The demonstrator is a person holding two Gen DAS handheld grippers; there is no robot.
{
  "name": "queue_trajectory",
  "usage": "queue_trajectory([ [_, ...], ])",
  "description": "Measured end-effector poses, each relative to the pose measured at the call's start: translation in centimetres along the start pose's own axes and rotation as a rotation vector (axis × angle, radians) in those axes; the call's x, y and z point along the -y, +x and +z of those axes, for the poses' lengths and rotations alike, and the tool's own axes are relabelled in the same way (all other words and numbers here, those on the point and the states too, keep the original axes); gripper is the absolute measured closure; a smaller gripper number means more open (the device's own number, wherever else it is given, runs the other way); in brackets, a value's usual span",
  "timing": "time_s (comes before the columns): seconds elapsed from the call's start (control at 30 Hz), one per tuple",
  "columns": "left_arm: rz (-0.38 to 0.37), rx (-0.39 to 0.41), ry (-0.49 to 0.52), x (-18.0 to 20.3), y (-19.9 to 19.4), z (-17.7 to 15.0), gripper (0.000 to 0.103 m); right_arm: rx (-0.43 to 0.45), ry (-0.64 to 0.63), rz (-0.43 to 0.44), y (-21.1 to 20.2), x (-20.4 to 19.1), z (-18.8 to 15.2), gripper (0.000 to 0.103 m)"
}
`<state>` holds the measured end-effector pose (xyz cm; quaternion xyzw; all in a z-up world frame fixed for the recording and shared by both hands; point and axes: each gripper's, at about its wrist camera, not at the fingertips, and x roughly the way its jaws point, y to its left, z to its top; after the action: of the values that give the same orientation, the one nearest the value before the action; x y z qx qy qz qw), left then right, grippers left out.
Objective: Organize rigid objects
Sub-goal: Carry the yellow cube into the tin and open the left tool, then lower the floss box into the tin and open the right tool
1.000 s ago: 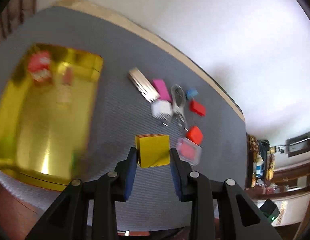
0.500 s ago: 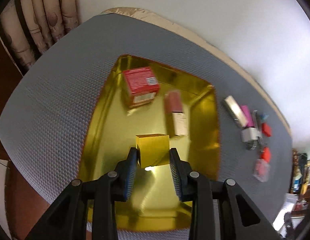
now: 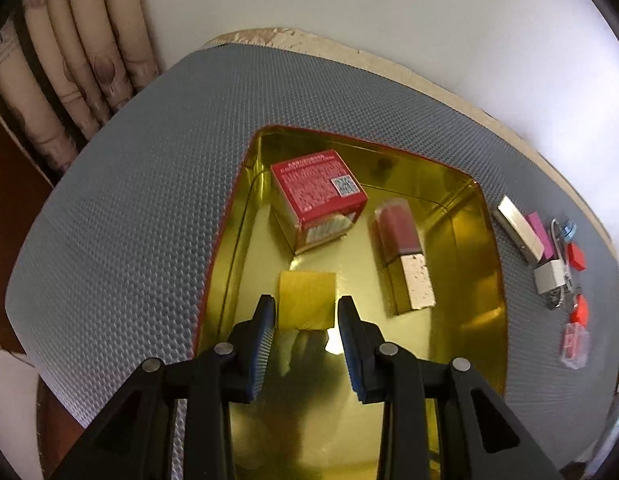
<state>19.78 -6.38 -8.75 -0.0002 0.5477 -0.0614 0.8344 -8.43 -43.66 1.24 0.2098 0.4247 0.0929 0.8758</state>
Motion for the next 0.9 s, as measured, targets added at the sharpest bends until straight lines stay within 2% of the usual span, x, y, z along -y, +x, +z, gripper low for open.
queue_trajectory([
  [0.1,0.024,0.014,0.013,0.0,-0.4,0.0,0.065,-0.008,-0.018,0.029,0.6,-1.6,0.7,0.043],
  [0.27,-0.037,0.104,-0.052,-1.0,-4.6,-1.4,0.064,-0.029,-0.052,0.108,2.3,-5.1,2.7,0.043],
  [0.33,-0.046,0.169,-0.096,-1.4,-7.4,-2.9,0.057,-0.044,-0.071,0.154,3.8,-7.0,4.0,0.043],
  [0.37,-0.039,0.201,-0.112,-1.7,-8.7,-3.9,0.046,-0.051,-0.076,0.173,4.5,-7.7,4.5,0.043],
  [0.4,-0.019,0.246,-0.124,-1.7,-10.4,-5.4,0.039,-0.063,-0.083,0.196,5.5,-8.6,5.2,0.043],
  [0.53,0.044,0.387,-0.097,-1.0,-14.1,-10.4,0.035,-0.137,-0.075,0.278,10.9,-11.7,7.5,0.043],
  [0.57,0.052,0.401,-0.088,-1.0,-14.4,-11.1,0.034,-0.164,-0.06,0.291,12.7,-12.4,8.1,0.043],
  [0.73,0.065,0.426,-0.092,-1.5,-14.3,-12.5,0.034,-0.254,-0.007,0.294,19.4,-14.2,9.4,0.043],
  [0.9,-0.001,0.357,-0.148,-3.2,-12.5,-12.2,0.034,-0.266,-0.022,0.219,23.0,-15.3,9.8,0.043],
])
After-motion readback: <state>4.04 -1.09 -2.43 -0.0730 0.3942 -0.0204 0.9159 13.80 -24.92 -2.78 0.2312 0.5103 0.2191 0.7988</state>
